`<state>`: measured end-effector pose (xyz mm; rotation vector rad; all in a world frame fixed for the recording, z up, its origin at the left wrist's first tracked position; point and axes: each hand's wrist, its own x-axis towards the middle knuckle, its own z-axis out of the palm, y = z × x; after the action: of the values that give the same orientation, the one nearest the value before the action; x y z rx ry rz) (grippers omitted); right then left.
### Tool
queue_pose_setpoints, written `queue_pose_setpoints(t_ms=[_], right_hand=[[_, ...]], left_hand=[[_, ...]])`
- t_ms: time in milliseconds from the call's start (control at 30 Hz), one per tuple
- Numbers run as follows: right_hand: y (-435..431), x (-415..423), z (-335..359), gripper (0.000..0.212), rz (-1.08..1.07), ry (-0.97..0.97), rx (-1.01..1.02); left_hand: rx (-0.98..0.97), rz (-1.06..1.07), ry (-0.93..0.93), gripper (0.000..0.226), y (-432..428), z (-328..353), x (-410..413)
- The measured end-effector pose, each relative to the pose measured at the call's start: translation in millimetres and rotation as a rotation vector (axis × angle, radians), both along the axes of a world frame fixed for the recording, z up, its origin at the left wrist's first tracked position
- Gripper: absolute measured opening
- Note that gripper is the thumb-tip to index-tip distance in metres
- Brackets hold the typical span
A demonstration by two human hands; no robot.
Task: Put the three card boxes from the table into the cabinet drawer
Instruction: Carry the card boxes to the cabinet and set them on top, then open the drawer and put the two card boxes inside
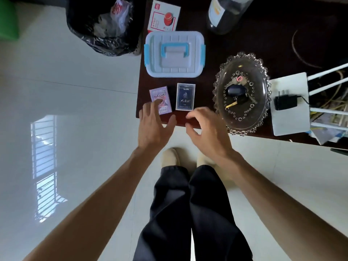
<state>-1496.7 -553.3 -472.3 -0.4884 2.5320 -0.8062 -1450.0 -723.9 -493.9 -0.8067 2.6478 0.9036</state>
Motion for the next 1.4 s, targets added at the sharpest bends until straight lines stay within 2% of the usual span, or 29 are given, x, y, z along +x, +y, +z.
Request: queue_pose_setpoints(t_ms=[67,133,233,367,467,600,667,800,900,967,1100,1267,1400], right_hand=[[26,36,7,0.021,-0.057,-0.142,0.041],[53,63,-1,0.027,-0.04,-0.293,0.178],[80,74,-29,0.046,-0.015,-0.437,0.365],[92,61,-73,0.06,0.024,-0.365,0.427],[90,47,-98,0.068,0.082,-0.313,0.454],[87,38,-117,0.069,0.147,-0.337,0.527],[87,39,-121,0.069,0.125,-0.391,0.54],[84,38,-125,0.065,0.062,-0.425,0.524],[80,37,-122,0.064,0.018,-0.453,0.521],[79,39,-120,0.061,0.011,-0.452,0.527],[81,53,-116,0.062,0.012,-0.439,0.527],[81,77,-111,0.066,-0.041,-0.497,0.483],[95,91,-94,0.073,-0.213,-0.666,0.244]], left_hand=[[0.311,0.235,-0.066,0.034,21,8,25],[0.665,0.538,-0.253,0.031,41,11,45],[0.901,0.842,-0.461,0.033,65,1,56],[1.102,1.124,-0.338,0.043,79,-32,45],[1.193,1.222,-0.192,0.053,80,-53,32],[1.28,1.245,-0.105,0.056,76,-65,20],[1.319,1.267,-0.052,0.044,75,-61,15],[1.312,1.212,0.026,0.005,76,-54,9],[1.245,1.103,0.021,0.026,80,-54,4],[1.208,1.064,0.008,0.031,83,-53,3],[1.127,1.154,-0.021,0.045,86,-56,5],[1.016,1.226,-0.113,0.038,92,-61,18],[0.929,1.226,-0.185,0.033,91,-62,26]])
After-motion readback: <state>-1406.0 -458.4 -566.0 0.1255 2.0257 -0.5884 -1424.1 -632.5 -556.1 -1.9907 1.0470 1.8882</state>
